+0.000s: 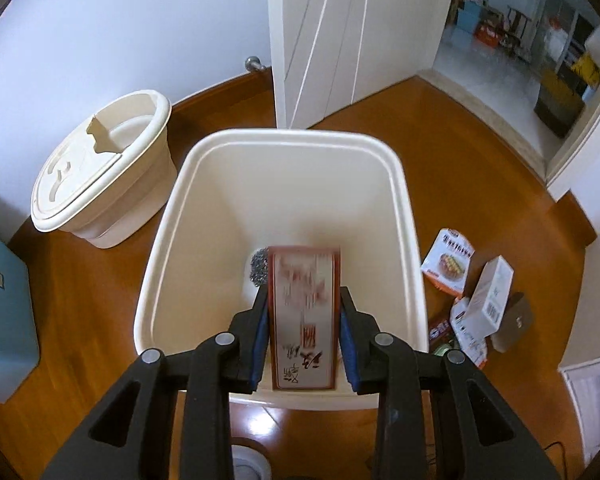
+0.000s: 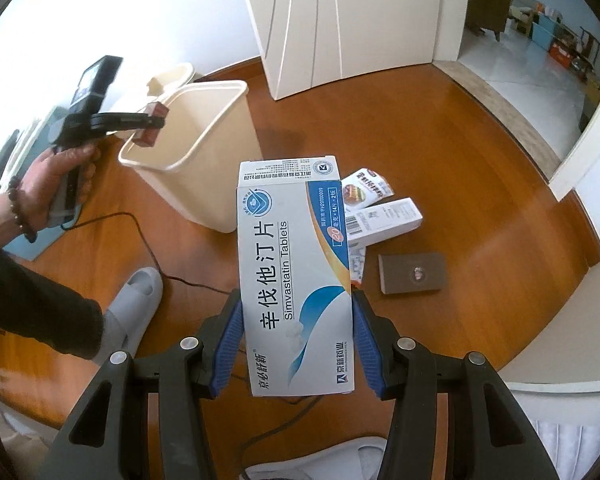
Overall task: Collect trash
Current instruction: 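Drop the patterned box into the wastebasket with the left tool while the right tool drops the Simvastatin box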
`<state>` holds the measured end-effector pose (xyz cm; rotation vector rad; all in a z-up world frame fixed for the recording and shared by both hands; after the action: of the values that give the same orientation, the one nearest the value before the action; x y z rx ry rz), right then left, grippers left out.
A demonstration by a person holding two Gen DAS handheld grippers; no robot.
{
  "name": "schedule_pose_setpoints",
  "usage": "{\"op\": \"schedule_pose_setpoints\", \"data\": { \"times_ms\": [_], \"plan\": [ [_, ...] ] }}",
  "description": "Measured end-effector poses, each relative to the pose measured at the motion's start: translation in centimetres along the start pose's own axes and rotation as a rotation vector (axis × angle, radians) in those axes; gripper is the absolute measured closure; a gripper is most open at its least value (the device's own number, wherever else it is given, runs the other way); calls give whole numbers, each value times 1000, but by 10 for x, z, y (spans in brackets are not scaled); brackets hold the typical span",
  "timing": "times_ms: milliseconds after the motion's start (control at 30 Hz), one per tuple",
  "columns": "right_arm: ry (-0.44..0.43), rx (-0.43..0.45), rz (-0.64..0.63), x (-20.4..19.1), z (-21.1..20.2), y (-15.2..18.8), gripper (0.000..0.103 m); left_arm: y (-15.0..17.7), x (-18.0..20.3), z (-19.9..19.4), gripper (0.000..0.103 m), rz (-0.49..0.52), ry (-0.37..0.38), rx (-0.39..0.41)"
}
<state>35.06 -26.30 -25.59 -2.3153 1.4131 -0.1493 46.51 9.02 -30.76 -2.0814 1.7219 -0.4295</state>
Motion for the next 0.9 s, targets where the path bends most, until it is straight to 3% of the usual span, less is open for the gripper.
{"op": "schedule_pose_setpoints", "data": {
  "times_ms": [33,133,367,533,700,900],
  "plan": [
    [-1,-6,-5,-4,1,-2,49,0,-2,-2,63,3,-8,0],
    [-8,-18,-25,-17,4,-12,49,-3,-8,-11,23,4,-5,27],
    [-31,-17,-72,-53,9,-52,49,-1,-23,-34,23,-9,-35,82],
    [-44,13,-110,-90,26,-107,49,16,-43,-54,23,-64,-51,105],
    [-80,27,-55,-128,79,-175,49,36,-73,-66,23,-157,-55,90],
    [-96,9,-37,-185,147,-225,49,42,-106,-70,23,-235,-82,81]
  ]
}}
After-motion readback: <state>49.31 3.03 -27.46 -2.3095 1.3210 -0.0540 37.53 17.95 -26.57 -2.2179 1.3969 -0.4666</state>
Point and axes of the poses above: each gripper's, at about its wrist camera, not at the fingertips, and z roughly the way its jaws point, x to its right, y to its underside, the point moved 5 cm from there along z, roughly the way its jaws point
